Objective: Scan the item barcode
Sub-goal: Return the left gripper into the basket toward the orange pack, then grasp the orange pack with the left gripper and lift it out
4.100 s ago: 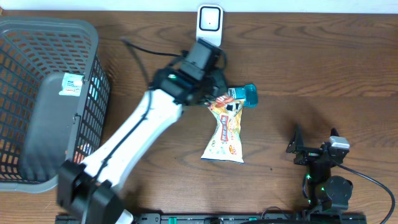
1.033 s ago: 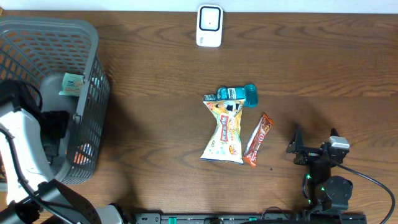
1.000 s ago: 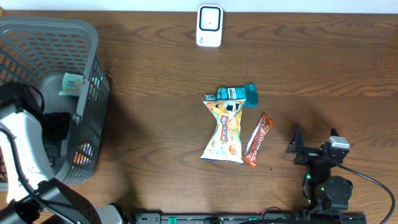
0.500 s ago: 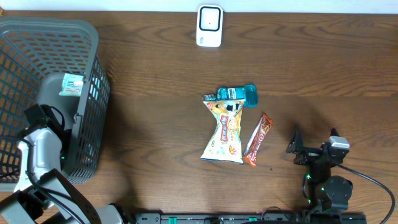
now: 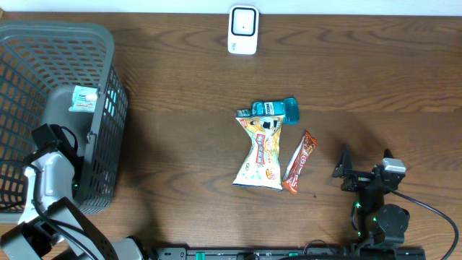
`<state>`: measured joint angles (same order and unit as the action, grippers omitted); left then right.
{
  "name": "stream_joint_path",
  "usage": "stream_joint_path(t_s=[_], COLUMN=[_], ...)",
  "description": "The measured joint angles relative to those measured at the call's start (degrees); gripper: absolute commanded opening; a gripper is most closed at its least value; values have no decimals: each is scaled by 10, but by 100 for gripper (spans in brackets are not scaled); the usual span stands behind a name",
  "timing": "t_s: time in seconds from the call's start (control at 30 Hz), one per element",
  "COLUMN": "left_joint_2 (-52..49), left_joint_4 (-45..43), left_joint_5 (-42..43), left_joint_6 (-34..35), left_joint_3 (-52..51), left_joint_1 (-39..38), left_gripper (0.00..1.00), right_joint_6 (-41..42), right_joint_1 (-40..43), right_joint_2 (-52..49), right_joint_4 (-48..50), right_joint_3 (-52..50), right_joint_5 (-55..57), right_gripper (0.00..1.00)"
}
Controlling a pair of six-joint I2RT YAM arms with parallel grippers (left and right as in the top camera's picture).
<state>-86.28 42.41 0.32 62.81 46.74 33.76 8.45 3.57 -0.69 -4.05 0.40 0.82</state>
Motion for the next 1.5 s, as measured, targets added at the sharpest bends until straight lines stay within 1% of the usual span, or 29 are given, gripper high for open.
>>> stream_joint_path(t_s=[0.07, 0.2, 0.37, 0.53, 0.63, 0.77, 0.93, 1.0, 1.17, 1.37, 1.5], left_joint_2=[0, 1, 31, 106, 159, 240, 323, 341, 349, 319, 279], left_joint_4=[1, 10, 36, 78, 92, 92, 95, 97, 75, 52, 51], left_joint_5=[0, 14, 51, 73, 78, 115, 199, 226, 264, 272, 254], left_joint_6=[-3, -34, -78, -98, -104, -104, -104, -103, -90, -87, -90], left_joint_3=[0, 16, 108, 233, 287, 314, 316, 316, 316, 316, 316], left_joint_1=[0, 0, 0, 0, 0, 0, -19, -41, -142, -295, -388], left_gripper=[45, 45, 45, 45, 45, 45, 45, 45, 45, 45, 45], right_joint_6=[0, 0, 0, 0, 0, 0, 0, 0, 0, 0, 0], right_joint_1=[0, 0, 0, 0, 0, 0, 0, 0, 0, 0, 0], right_joint_2=[0, 0, 0, 0, 0, 0, 0, 0, 0, 0, 0], right_joint_4=[0, 0, 0, 0, 0, 0, 0, 0, 0, 0, 0], right_joint_3=[0, 0, 0, 0, 0, 0, 0, 0, 0, 0, 0], right_joint_5=[0, 0, 0, 0, 0, 0, 0, 0, 0, 0, 0], right_gripper=[99, 99, 99, 99, 99, 99, 99, 99, 99, 99, 99])
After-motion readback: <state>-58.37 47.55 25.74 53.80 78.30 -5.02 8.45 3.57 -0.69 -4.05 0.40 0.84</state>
